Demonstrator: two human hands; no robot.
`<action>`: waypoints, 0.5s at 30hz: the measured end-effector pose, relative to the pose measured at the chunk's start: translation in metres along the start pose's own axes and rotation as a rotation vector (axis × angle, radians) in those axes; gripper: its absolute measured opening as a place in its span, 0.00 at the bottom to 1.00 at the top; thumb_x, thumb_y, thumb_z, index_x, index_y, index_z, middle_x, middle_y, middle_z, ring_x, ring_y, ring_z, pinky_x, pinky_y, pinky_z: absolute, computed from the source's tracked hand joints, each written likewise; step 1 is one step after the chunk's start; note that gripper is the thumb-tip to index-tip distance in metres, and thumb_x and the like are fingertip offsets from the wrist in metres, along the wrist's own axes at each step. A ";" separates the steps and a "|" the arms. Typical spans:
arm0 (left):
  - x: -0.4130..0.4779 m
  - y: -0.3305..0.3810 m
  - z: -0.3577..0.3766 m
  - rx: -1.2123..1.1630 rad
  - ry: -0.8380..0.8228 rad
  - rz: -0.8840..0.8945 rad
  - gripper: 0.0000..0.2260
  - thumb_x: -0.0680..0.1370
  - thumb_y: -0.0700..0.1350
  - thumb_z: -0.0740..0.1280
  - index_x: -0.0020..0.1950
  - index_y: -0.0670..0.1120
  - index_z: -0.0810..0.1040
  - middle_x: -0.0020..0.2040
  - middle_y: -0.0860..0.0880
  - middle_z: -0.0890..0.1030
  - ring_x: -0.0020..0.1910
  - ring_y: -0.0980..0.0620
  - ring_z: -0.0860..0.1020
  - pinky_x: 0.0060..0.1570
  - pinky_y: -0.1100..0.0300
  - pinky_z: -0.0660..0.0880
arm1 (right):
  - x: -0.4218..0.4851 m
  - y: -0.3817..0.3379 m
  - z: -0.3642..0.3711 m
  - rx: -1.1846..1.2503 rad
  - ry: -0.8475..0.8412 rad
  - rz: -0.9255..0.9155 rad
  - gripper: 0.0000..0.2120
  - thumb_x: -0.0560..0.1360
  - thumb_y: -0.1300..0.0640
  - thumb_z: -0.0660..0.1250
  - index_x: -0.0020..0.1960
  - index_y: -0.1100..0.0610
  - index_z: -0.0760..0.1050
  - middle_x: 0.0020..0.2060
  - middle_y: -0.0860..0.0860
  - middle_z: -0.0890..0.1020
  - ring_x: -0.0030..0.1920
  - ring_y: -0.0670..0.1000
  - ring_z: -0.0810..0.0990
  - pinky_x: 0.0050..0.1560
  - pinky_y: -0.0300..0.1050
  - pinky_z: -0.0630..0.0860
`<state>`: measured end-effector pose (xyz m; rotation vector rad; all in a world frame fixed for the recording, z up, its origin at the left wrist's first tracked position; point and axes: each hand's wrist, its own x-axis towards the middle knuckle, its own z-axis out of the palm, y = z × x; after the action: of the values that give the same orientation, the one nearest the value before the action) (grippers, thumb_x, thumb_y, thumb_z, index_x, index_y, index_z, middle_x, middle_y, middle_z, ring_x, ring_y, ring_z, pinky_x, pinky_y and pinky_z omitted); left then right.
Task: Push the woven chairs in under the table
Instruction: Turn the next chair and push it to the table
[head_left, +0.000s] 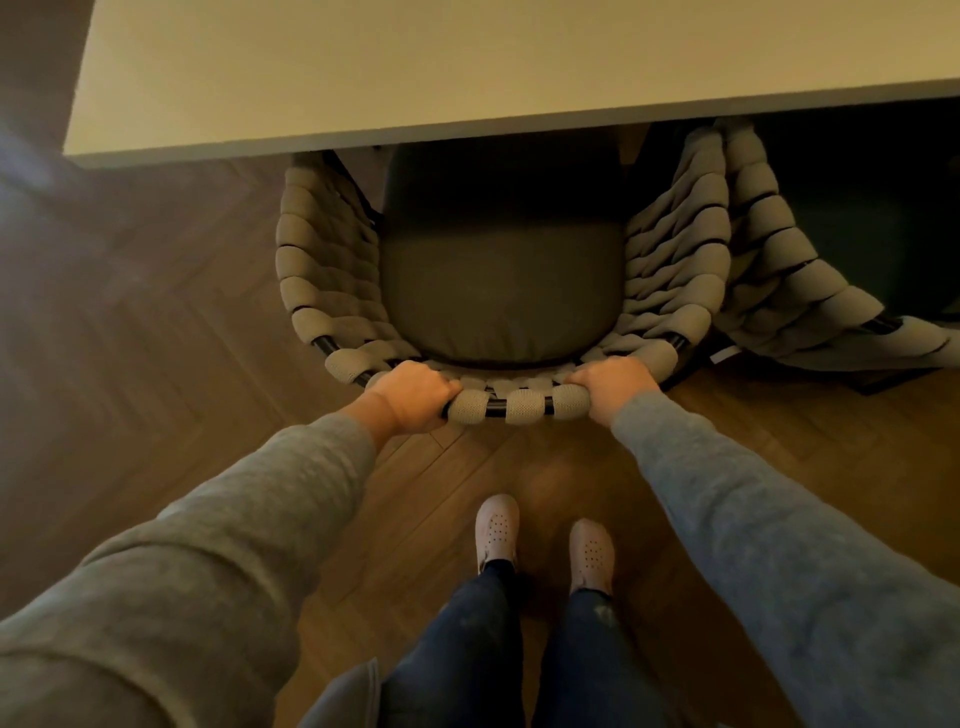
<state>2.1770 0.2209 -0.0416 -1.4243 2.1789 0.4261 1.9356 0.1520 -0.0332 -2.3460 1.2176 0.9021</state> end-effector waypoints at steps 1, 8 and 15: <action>0.002 -0.002 -0.001 -0.011 0.008 0.004 0.14 0.80 0.51 0.62 0.64 0.49 0.72 0.58 0.49 0.79 0.54 0.48 0.79 0.51 0.55 0.74 | 0.002 0.002 -0.003 -0.001 -0.003 -0.006 0.18 0.78 0.55 0.63 0.67 0.43 0.72 0.59 0.50 0.79 0.61 0.54 0.76 0.64 0.53 0.71; 0.007 0.004 0.005 -0.060 0.046 -0.034 0.14 0.79 0.50 0.63 0.63 0.48 0.72 0.58 0.48 0.79 0.55 0.48 0.79 0.54 0.53 0.76 | 0.004 0.010 -0.009 -0.048 -0.047 -0.038 0.24 0.79 0.56 0.63 0.72 0.42 0.65 0.64 0.50 0.76 0.65 0.55 0.72 0.68 0.54 0.66; 0.003 0.016 0.010 -0.053 0.057 -0.031 0.15 0.79 0.50 0.62 0.64 0.47 0.71 0.58 0.48 0.78 0.53 0.48 0.79 0.50 0.55 0.75 | 0.000 0.010 -0.008 -0.073 -0.120 -0.011 0.23 0.79 0.56 0.63 0.72 0.44 0.66 0.65 0.52 0.75 0.67 0.56 0.71 0.69 0.54 0.66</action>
<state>2.1644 0.2303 -0.0521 -1.5131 2.2024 0.4402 1.9304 0.1419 -0.0276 -2.3153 1.1412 1.0840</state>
